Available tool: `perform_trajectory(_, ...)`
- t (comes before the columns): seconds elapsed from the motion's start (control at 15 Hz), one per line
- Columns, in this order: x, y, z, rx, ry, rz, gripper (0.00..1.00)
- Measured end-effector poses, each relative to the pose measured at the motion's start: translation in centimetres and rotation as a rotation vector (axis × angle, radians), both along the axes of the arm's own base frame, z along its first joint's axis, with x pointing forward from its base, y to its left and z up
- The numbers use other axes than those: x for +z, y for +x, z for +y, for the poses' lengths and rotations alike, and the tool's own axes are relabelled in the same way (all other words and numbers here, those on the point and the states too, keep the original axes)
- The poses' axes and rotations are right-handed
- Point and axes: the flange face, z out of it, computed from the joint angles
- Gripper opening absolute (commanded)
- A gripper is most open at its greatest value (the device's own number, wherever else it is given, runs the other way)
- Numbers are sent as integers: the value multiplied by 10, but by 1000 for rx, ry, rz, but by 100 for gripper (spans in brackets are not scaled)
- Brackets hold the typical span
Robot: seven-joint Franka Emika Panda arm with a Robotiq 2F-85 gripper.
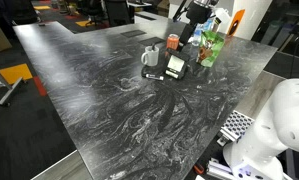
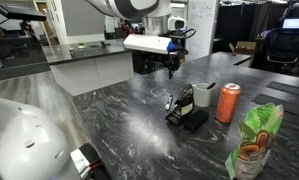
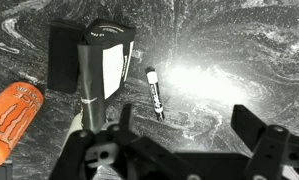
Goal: Pick up the black sachet and slightly move it to the left.
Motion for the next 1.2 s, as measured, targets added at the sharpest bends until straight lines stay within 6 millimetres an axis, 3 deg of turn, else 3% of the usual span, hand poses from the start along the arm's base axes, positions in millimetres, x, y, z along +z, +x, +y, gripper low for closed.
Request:
perform_trajectory(0.87, 0, 0, 0, 0, 0, 0, 100)
perform_trajectory(1.2, -6, 9, -8, -136, -5, -8, 100)
